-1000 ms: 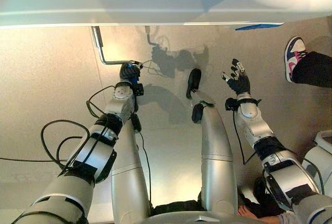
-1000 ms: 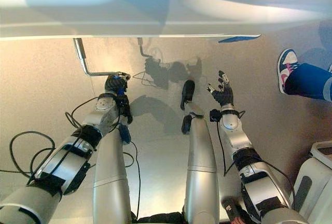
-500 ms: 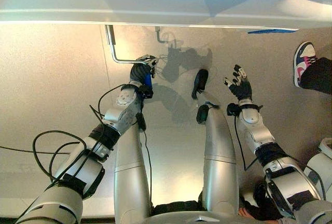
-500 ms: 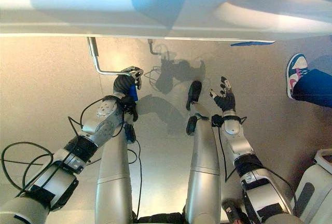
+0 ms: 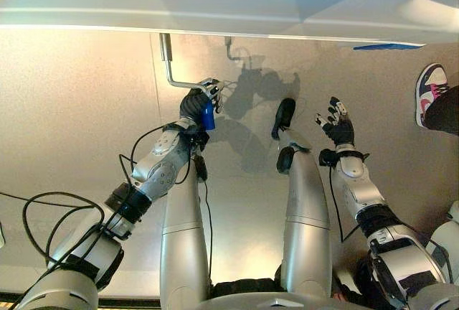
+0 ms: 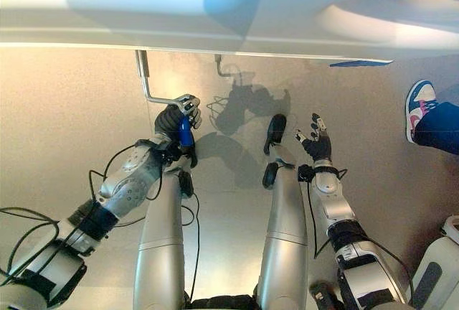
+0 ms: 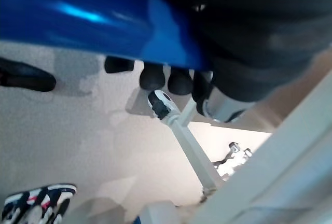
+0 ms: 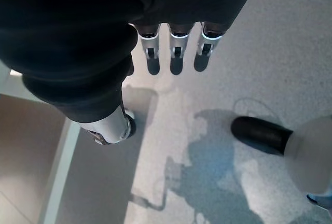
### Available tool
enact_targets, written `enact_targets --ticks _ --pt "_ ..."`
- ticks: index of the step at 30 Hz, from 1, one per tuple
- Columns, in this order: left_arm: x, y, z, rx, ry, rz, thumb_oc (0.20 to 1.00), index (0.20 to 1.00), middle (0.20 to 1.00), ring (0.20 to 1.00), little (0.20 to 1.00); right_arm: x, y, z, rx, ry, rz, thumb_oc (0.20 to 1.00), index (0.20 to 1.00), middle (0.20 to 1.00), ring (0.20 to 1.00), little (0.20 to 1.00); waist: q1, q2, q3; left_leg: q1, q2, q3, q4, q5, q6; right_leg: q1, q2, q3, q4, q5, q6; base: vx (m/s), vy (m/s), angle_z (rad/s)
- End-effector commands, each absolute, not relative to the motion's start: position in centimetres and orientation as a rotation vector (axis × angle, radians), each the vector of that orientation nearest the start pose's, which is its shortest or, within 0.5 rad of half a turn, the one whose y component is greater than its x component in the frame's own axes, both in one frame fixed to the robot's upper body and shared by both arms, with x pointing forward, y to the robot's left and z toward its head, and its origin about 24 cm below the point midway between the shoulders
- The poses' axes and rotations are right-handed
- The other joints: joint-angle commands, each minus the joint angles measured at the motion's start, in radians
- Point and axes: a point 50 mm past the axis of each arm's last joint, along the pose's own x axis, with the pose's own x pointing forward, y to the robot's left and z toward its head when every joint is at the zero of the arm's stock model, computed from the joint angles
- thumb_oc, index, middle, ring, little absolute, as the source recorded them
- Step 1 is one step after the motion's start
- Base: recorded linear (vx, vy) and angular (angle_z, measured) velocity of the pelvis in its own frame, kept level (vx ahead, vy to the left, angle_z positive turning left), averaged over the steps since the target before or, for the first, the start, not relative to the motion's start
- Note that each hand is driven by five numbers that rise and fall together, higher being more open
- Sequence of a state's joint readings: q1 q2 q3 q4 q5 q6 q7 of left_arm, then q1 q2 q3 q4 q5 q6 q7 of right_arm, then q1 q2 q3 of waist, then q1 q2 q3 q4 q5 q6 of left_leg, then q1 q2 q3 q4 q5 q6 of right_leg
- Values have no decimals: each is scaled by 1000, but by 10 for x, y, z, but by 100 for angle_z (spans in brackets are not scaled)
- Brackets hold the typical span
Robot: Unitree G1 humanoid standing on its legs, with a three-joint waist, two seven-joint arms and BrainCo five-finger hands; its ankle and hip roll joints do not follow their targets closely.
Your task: Raise the hospital bed
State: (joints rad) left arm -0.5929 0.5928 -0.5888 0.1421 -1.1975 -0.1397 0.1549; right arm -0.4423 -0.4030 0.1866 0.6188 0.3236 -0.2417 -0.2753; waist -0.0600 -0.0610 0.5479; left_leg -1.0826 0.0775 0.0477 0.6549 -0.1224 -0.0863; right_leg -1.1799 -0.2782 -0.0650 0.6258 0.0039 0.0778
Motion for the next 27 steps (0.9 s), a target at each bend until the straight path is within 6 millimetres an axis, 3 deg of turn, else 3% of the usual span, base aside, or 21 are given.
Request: enact_targets --ticks 1,5,7,12,13,14,20,27 --pt "270 57 228 -667 -423 -911 200 200 200 200 200 315 -241 57 -223 -64 -233 1000 1000 1000 1000 1000 -9 94 -28 82 18 -59 -119 52 37 70 -6 3 35 -39 64 1 13 4" --pt "266 65 224 -703 -413 -913 200 200 200 200 200 314 -243 54 -233 -48 -232 1000 1000 1000 1000 1000 -2 99 -28 95 16 -57 -120 53 39 83 -10 2 34 -36 66 -1 8 1" --pt "265 83 218 -727 -429 -853 200 200 200 200 200 312 -247 48 -240 -21 -238 1000 1000 1000 1000 1000 9 107 -28 120 11 -57 -133 57 39 109 -17 2 21 -30 68 0 0 0" --pt "265 105 216 -760 -474 -766 200 200 200 200 200 309 -250 44 -238 -8 -242 1000 1000 1000 1000 1000 18 113 -28 137 7 -58 -145 61 37 130 -23 0 7 -26 69 -3 28 0" --pt "264 132 214 -779 -530 -653 200 200 200 200 200 305 -255 43 -244 -3 -250 1000 1000 1000 1000 1000 27 117 -28 143 2 -61 -150 64 36 142 -29 -2 -2 -21 70 -2 48 1" --pt "264 133 214 -779 -530 -651 200 200 200 200 200 305 -255 43 -245 -3 -248 1000 1000 1000 1000 1000 26 116 -28 144 2 -61 -150 64 36 143 -29 -2 -3 -21 70 -4 70 1" --pt "261 184 211 -798 -677 -369 200 200 200 200 200 300 -266 40 -252 14 -273 1000 1000 1000 1000 1000 42 128 -28 137 -14 -67 -127 52 42 144 -35 4 4 -21 70 -2 54 -1" --pt "259 218 206 -720 -744 -126 200 200 200 200 200 296 -273 40 -258 16 -303 1000 1000 1000 1000 1000 50 136 -28 130 -19 -63 -121 48 42 148 -40 6 -10 -14 71 4 53 1"
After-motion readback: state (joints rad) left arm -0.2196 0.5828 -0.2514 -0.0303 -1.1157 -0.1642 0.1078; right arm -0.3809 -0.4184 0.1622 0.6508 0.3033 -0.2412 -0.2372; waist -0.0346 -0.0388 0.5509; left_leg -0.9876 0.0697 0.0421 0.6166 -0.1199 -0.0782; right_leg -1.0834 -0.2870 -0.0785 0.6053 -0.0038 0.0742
